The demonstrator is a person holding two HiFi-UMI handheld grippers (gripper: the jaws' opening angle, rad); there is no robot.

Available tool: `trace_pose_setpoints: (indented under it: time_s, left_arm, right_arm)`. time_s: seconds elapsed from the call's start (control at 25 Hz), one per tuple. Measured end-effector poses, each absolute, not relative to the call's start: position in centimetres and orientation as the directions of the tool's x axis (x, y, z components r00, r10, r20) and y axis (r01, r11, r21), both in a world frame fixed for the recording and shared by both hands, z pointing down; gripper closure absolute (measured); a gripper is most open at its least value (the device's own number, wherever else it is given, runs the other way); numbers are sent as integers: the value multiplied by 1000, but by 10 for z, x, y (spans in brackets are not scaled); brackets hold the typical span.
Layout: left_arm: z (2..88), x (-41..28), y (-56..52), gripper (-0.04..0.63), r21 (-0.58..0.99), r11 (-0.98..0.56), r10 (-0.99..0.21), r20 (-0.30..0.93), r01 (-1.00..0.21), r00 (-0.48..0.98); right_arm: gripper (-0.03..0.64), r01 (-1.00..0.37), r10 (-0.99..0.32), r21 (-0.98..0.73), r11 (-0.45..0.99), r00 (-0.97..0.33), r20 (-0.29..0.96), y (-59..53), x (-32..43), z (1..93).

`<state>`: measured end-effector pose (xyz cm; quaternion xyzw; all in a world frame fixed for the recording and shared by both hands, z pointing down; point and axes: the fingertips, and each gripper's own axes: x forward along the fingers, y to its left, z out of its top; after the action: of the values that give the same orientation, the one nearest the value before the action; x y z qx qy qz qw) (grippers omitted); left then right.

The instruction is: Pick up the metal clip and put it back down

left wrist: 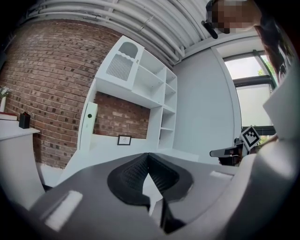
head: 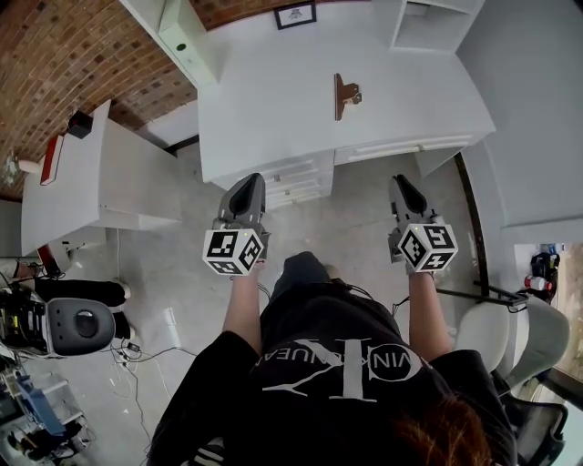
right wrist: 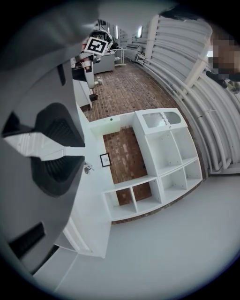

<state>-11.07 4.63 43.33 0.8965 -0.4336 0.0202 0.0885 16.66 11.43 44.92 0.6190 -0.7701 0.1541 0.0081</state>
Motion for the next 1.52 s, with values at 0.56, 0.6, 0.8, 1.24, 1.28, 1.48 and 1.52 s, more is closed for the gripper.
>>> trace_pose_setpoints:
  time_s: [0.56, 0.6, 0.8, 1.24, 1.28, 1.48, 1.52]
  left_arm:
    - [441, -79, -38, 584, 162, -652, -734, 111, -741, 670]
    - [441, -77, -45, 584, 163, -657, -729, 111, -736, 675]
    - [444, -64, -78, 584, 170, -677, -706, 122, -716, 698]
    - [457, -42, -152, 585, 201, -717, -656, 131, -668, 743]
    - [458, -39, -158, 584, 201, -722, -650, 128, -662, 749]
    - [464, -23, -182, 584, 203, -749, -617, 134, -631, 775]
    - [466, -18, -186, 584, 204, -755, -608, 137, -623, 782]
  right_arm:
    - [597, -945, -939, -279, 172, -243, 244, 29, 168, 464]
    - [597, -944, -938, -282, 170, -243, 247, 21, 169, 465]
    - [597, -941, -933, -299, 158, -241, 267, -17, 171, 469]
    - [597, -942, -920, -319, 103, -212, 330, -90, 176, 486]
    - [597, -941, -919, -324, 96, -209, 334, -96, 177, 488]
    - [593, -930, -915, -363, 59, -195, 352, -122, 181, 498]
    - [586, -927, -913, -371, 52, -195, 358, -126, 182, 500]
